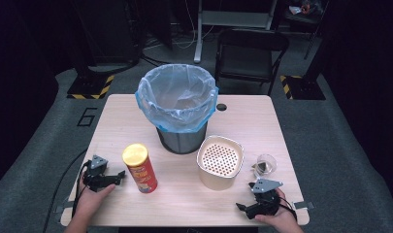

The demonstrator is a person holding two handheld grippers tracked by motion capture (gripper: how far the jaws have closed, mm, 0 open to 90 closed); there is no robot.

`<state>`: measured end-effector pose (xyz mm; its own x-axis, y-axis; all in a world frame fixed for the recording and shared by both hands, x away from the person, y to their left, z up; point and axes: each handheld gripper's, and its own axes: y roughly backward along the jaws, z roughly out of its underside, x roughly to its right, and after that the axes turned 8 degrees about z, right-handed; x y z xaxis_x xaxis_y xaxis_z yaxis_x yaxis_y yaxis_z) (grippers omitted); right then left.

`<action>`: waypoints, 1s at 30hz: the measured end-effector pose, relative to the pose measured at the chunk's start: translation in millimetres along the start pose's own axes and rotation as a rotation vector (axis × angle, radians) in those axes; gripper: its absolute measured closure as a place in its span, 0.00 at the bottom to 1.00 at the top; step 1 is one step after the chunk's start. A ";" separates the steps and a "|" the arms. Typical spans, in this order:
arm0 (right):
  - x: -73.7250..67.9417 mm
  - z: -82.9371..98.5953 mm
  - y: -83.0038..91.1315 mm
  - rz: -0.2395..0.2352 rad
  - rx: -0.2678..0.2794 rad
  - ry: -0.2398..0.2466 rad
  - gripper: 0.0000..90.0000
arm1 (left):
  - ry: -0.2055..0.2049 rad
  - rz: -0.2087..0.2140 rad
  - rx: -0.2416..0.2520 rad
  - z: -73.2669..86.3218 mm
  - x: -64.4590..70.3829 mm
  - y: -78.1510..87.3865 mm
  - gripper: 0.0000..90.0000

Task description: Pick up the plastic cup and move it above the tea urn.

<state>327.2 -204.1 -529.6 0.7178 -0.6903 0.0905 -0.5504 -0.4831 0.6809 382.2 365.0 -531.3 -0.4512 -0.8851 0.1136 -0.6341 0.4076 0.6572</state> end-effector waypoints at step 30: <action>-1.3 -21.6 48.0 -0.013 0.102 -0.119 0.53 | -0.011 0.004 -0.002 0.3 -0.2 0.6 0.15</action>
<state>309.1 -214.8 -481.4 0.6726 -0.7400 -0.0087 -0.5866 -0.5403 0.6033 381.7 365.5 -531.1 -0.4606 -0.8810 0.1082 -0.6311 0.4108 0.6580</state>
